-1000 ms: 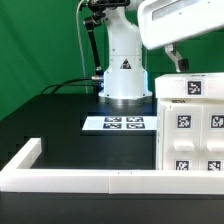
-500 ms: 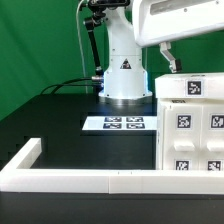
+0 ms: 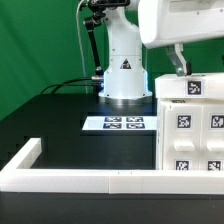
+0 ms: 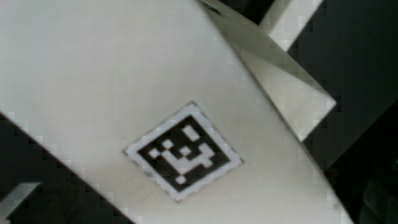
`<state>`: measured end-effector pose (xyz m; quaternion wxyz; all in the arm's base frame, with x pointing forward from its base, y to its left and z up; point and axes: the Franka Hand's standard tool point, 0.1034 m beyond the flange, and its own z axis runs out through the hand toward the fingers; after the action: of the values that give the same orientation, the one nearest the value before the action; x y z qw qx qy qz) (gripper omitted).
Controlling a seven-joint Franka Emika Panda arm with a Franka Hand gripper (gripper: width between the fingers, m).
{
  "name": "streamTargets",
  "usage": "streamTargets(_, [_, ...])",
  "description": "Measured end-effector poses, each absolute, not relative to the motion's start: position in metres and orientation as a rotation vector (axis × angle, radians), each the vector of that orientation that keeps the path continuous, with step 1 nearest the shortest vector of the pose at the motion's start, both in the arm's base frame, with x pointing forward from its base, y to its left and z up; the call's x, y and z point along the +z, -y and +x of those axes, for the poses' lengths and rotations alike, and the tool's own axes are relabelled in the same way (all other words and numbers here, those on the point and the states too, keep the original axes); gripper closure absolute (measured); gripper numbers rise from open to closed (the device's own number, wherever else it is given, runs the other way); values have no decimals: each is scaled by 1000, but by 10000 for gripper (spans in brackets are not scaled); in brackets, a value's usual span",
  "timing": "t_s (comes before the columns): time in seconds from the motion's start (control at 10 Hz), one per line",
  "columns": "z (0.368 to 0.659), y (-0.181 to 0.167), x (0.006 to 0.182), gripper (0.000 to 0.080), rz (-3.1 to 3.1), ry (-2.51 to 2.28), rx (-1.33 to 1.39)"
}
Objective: Assemble cabinet
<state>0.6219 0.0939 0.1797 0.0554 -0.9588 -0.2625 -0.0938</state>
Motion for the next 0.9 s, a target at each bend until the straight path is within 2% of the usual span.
streamTargets(0.4, [620, -91, 170, 3, -2860, 1128, -259])
streamTargets(0.8, [617, -85, 162, 3, -2865, 1121, -242])
streamTargets(0.9, [618, -85, 162, 89, -2869, 1109, -244])
